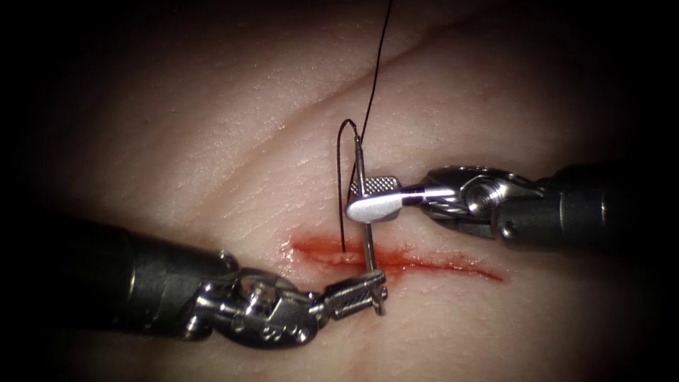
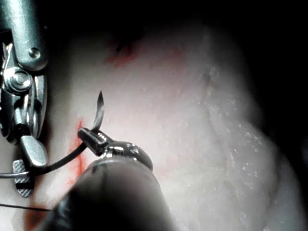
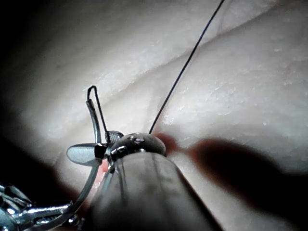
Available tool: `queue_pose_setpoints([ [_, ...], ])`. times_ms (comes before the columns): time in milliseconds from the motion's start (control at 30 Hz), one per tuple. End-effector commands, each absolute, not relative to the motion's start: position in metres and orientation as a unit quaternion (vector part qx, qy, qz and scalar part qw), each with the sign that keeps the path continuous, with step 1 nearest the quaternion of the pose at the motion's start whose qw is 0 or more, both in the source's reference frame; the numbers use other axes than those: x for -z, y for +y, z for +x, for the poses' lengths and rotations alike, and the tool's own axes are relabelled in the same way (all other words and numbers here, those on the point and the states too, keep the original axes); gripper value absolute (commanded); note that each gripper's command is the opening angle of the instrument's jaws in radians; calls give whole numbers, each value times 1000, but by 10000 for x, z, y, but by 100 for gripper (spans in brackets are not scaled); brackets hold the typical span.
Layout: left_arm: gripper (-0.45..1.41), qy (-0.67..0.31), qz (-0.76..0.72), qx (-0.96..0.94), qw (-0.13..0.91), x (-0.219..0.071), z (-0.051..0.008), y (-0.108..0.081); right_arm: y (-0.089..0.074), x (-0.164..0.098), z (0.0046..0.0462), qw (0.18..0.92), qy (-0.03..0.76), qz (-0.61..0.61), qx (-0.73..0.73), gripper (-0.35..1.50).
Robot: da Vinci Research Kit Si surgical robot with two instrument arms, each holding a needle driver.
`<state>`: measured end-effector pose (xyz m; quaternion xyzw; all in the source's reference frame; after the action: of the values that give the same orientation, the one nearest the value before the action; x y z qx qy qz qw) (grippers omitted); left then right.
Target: Wound Closure
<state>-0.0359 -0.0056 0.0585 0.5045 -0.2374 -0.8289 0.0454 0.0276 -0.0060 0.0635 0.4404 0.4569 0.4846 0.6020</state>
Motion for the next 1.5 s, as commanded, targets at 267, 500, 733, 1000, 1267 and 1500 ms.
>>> queue_pose_setpoints([
  [267,-45,-236,509,826,53,-587,-365,-60,-65,-639,283,603,458,442,-481,69],
  [500,-45,-233,509,827,57,-588,-364,-64,-61,-640,267,609,449,433,-491,-35],
  [733,88,-186,534,825,-3,-584,-360,-68,-51,-649,242,598,457,415,-512,-35],
  [1000,41,-87,563,816,-98,-584,-338,-69,-47,-653,228,595,531,366,-479,-35],
  [1267,-45,50,530,838,-122,-623,-326,-50,-56,-647,233,644,606,295,-363,-35],
  [1500,-45,105,482,861,-120,-658,-327,-47,-60,-644,233,658,634,259,-311,-35],
])
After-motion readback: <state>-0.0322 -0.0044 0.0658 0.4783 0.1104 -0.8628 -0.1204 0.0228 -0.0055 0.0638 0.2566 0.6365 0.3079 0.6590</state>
